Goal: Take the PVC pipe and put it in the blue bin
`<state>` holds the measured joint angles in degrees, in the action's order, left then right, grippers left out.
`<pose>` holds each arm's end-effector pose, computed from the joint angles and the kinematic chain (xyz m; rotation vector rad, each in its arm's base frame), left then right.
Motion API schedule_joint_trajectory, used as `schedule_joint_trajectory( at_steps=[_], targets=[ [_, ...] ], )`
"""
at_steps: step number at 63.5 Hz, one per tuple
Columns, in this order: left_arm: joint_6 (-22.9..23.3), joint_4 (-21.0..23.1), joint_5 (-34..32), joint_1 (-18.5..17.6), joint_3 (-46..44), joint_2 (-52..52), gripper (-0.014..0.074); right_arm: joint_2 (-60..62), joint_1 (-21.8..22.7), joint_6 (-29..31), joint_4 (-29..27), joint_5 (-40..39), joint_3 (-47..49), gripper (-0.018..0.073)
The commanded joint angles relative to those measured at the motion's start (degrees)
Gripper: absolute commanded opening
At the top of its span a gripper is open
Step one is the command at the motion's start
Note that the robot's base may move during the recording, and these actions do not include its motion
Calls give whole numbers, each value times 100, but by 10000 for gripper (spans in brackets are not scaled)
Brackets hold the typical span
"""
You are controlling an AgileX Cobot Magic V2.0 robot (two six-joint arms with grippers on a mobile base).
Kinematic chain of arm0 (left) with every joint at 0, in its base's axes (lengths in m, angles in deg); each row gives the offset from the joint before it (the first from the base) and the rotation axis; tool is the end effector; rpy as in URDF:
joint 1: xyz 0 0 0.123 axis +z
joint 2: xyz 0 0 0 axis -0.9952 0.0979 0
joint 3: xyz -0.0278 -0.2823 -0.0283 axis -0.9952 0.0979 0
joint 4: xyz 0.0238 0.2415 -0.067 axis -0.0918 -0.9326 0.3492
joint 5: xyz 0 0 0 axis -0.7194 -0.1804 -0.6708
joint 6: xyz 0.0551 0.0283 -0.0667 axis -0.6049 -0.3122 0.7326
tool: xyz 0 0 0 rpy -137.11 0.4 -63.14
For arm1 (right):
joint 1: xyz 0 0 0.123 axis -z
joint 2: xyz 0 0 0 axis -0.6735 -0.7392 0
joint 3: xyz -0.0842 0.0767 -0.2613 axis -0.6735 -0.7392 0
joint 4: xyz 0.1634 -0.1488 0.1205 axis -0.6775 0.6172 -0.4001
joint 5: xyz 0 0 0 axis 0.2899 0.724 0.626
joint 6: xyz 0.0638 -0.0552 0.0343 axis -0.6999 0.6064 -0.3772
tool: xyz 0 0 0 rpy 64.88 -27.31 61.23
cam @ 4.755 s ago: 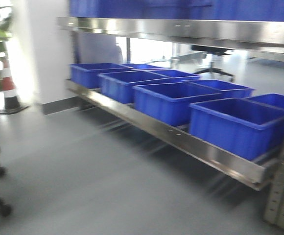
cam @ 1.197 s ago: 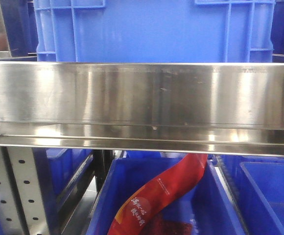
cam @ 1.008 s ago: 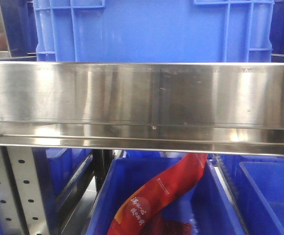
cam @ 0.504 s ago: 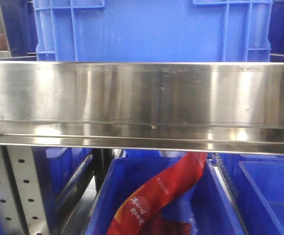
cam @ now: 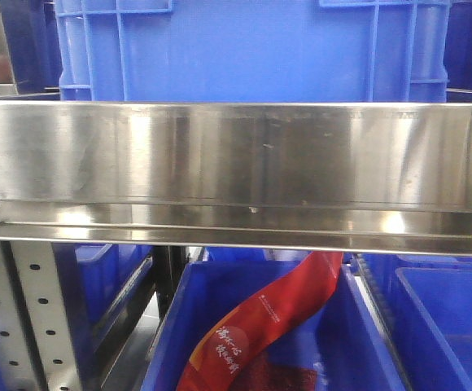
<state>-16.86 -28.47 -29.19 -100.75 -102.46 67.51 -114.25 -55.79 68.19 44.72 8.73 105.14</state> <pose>0.1812 -0.0646 0.4452 0.2132 1.7195 -0.4193 0.1331 0.0314 0.4241 -0.0759 1.5090 0.2879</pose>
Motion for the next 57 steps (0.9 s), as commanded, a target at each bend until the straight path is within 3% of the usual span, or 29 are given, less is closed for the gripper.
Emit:
schedule_joint_trajectory(
  at_steps=[1, 10, 24, 43, 50, 57],
  targets=[
    [-108, 34, -185, -441, -507, 507, -111, -607, -267, 15, -14, -329, 360, -167],
    [-108, 7, -185, -815, -1557, 1490, -111, -1660, -660, 15, -14, -347, 1163, -167],
    [-108, 58, -202, -850, -3166, 3115, -111, -3299, -920, 15, -42, -207, 2560, -167],
    [-96, 168, -193, -865, -3753, 4123, -104, -4229, -1015, 15, -163, -36, 3204, -163],
    [-96, 189, -178, -865, -3758, 4178, 2, -4243, -1040, 15, -163, -25, 3204, -66],
    [-96, 215, -167, -865, -3758, 4178, 176, -4243, -1040, 15, -163, 3, 3204, 139]
  ],
)
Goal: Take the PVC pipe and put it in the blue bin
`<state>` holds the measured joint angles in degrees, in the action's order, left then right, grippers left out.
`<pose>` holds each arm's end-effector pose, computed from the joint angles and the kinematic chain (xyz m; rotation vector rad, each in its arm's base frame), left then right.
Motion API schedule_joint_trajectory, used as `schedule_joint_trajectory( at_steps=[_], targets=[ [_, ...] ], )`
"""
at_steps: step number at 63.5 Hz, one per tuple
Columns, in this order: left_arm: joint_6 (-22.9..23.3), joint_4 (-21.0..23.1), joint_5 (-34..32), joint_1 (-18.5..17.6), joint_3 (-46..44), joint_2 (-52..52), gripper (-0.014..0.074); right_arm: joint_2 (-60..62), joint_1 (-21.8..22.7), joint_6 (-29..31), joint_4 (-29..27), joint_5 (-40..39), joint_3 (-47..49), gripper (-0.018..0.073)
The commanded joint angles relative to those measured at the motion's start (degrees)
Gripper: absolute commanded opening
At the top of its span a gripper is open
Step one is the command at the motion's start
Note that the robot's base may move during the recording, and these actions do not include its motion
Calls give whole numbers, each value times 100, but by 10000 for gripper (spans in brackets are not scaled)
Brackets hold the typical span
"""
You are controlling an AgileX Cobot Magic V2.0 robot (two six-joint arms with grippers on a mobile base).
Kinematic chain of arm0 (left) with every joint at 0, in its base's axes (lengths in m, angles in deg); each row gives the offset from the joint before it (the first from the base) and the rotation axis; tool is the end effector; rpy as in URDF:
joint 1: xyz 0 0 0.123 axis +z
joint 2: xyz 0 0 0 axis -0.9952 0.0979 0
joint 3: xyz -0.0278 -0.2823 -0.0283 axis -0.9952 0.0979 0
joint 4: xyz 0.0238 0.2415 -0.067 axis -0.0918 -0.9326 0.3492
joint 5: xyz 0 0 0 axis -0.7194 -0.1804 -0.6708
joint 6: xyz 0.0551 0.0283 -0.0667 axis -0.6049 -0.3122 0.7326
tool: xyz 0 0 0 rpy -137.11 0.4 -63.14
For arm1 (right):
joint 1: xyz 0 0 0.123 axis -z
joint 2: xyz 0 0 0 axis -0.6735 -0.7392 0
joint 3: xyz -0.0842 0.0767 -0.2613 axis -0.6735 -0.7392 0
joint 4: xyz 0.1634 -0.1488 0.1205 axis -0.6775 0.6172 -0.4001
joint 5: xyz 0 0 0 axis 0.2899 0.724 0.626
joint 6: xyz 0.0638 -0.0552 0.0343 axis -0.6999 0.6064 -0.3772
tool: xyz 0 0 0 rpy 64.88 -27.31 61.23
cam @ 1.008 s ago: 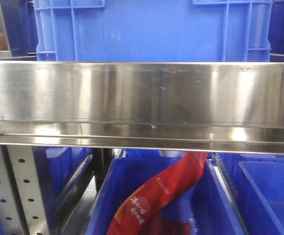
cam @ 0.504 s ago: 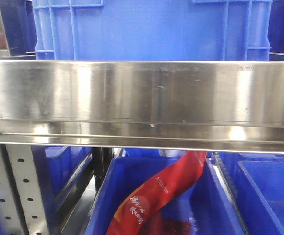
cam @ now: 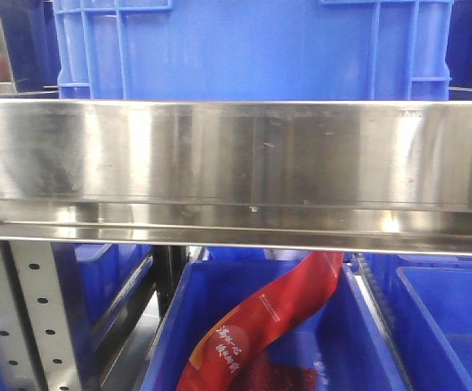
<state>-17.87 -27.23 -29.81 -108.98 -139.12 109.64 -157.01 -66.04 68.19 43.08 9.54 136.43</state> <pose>0.3598 -0.1772 0.4403 0.3471 1.7939 -0.5213 0.3132 0.1376 0.4297 -0.2226 1.7226 0.4214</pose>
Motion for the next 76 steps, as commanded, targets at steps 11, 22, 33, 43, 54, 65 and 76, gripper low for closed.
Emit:
schedule_joint_trajectory(
  at_steps=[11, 22, 33, 43, 54, 65, 76],
  targets=[
    [6, 91, -90, -41, -92, -35, 359, 24, -15, 15, 0, -8, 76, 357],
    [6, 91, 28, -41, -102, -48, 367, 40, -15, 15, 0, 17, 76, 293],
    [6, 52, 468, -41, -268, -188, 274, 301, -15, 15, 0, 78, 76, 153],
    [6, -164, 495, -41, -283, -221, 59, 417, 61, 15, 0, 108, 76, -83],
    [6, -143, 625, -41, -283, -340, -111, 434, 151, 15, 0, 236, 76, -168],
    [6, -105, 982, -41, -283, -790, -111, 898, 324, 15, 0, 647, 76, -168],
    [-34, -194, 764, -41, 324, -1507, -111, 1409, 374, 15, 1012, 897, -208, -168]
  ],
)
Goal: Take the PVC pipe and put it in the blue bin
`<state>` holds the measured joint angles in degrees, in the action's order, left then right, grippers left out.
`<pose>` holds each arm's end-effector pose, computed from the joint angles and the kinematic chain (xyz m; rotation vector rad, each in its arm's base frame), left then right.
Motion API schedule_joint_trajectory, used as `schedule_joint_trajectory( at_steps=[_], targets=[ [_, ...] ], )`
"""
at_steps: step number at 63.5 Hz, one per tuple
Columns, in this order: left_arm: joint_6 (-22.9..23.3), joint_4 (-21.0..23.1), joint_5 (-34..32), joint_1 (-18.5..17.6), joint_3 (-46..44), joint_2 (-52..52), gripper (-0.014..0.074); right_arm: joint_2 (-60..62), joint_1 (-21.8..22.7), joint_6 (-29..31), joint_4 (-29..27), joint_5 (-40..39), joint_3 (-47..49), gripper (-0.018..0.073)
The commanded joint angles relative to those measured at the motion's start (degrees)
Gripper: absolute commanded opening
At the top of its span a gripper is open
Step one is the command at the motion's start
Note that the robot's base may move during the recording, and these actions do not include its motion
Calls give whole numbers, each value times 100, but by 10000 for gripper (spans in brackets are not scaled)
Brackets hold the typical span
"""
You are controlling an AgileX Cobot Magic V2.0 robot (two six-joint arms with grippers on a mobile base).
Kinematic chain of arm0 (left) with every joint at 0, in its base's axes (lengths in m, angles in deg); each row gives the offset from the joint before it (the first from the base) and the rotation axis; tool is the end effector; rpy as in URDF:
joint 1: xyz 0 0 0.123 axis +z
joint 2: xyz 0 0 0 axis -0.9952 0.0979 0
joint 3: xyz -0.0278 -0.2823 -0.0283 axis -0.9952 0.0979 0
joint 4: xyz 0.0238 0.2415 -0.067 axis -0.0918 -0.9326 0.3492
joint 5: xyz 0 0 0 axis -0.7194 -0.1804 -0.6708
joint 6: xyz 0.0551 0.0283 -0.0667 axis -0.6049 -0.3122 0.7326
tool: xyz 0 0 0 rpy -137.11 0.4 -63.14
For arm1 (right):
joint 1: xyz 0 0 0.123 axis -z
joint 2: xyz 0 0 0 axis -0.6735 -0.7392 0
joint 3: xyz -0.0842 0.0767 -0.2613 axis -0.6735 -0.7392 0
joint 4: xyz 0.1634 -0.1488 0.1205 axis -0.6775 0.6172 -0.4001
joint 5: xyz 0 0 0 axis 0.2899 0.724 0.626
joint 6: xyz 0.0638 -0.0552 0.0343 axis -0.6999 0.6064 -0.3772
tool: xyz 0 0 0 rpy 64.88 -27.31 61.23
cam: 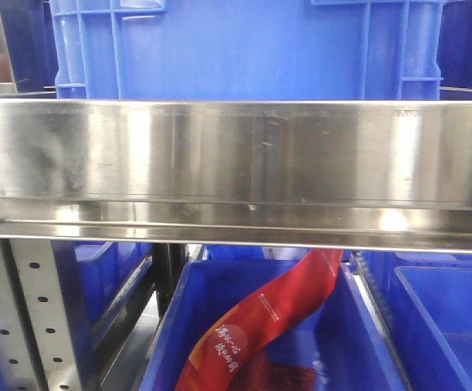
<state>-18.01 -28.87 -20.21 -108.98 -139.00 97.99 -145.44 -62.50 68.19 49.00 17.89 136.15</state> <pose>0.2911 -0.1490 0.4992 0.4116 1.7423 -0.5174 0.2580 0.0914 0.4773 -0.2174 1.6590 0.2821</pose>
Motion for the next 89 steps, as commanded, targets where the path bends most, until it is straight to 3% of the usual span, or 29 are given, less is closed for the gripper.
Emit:
schedule_joint_trajectory(
  at_steps=[1, 10, 28, 37, 53, 89],
  targets=[
    [-21, -46, -270, -41, 410, -403, -111, 299, 20, 15, 434, 49, -263, -168],
    [-21, -57, -1214, -41, 1754, -1149, -111, 943, 20, 15, 447, -275, -1120, -168],
    [-21, -57, -2737, -41, 4658, -3018, -111, 2777, 20, 15, 436, -1951, -3583, -168],
    [-21, -57, -3430, -41, 5556, -3771, -111, 3416, 20, 15, 436, -1950, -4092, -168],
    [-21, -57, -3472, -41, 5949, -4418, -111, 3958, 20, 15, 436, -1723, -4132, -168],
    [-21, -57, -3506, -41, 5949, -4462, -111, 3979, 20, 15, 413, -1764, -4118, -168]
  ],
)
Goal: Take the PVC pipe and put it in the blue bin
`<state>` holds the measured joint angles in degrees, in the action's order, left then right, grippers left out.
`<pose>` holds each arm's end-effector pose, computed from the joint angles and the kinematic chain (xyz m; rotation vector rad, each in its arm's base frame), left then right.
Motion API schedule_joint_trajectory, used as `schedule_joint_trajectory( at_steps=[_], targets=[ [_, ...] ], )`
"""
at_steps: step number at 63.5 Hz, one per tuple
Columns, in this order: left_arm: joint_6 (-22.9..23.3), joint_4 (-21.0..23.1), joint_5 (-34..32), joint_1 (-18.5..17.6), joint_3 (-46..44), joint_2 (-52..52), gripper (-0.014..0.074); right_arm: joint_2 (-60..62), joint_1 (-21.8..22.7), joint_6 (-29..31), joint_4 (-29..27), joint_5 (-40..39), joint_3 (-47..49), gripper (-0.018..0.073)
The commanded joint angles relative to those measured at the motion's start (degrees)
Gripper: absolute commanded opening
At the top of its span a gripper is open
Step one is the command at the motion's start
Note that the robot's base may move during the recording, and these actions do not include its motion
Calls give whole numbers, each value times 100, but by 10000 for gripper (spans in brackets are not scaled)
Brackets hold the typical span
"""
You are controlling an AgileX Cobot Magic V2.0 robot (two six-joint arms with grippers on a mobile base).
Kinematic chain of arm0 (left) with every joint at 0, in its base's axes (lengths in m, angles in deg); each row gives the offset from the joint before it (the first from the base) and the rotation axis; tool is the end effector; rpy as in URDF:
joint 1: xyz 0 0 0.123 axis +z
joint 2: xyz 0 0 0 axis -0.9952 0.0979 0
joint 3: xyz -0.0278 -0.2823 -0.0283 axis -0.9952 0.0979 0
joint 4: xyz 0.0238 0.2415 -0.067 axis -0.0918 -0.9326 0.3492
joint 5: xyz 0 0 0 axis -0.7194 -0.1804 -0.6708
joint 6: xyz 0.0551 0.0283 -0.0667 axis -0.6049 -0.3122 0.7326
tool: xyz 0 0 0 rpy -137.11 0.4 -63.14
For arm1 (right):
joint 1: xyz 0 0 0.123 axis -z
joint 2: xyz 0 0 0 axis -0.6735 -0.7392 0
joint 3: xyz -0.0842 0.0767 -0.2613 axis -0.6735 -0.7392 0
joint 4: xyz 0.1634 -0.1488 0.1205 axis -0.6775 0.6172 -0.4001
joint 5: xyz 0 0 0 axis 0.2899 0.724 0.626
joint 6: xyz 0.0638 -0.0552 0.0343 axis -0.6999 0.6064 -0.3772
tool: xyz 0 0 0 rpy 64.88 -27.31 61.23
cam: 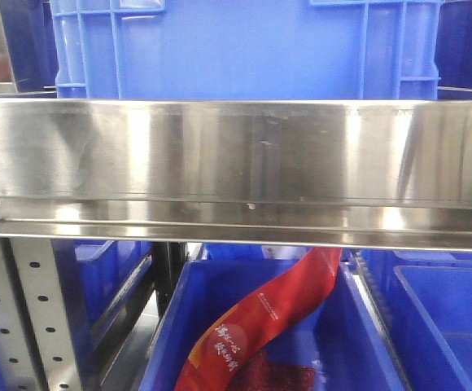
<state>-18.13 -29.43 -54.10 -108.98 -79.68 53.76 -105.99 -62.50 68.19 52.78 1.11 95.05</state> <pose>0.1343 -0.0610 0.3912 0.2165 1.4558 -0.4500 0.1034 0.0371 0.3960 -0.2477 1.3861 0.2756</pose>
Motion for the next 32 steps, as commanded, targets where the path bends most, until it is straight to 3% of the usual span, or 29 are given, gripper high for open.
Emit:
schedule_joint_trajectory(
  at_steps=[1, 20, 28, 32],
  targets=[
    [-8, 0, -117, -41, 17, -38, -111, 34, 20, 15, 35, -86, -9, -168],
    [-8, 0, -117, -41, 17, -38, -111, 46, 25, 40, 35, 112, -19, -168],
    [-8, 0, -117, -41, 17, -38, -111, 98, 237, 975, -426, 410, -159, -168],
    [-8, 0, -117, -41, 17, -38, -111, 247, 452, 1069, -587, 289, -320, -168]
  ],
)
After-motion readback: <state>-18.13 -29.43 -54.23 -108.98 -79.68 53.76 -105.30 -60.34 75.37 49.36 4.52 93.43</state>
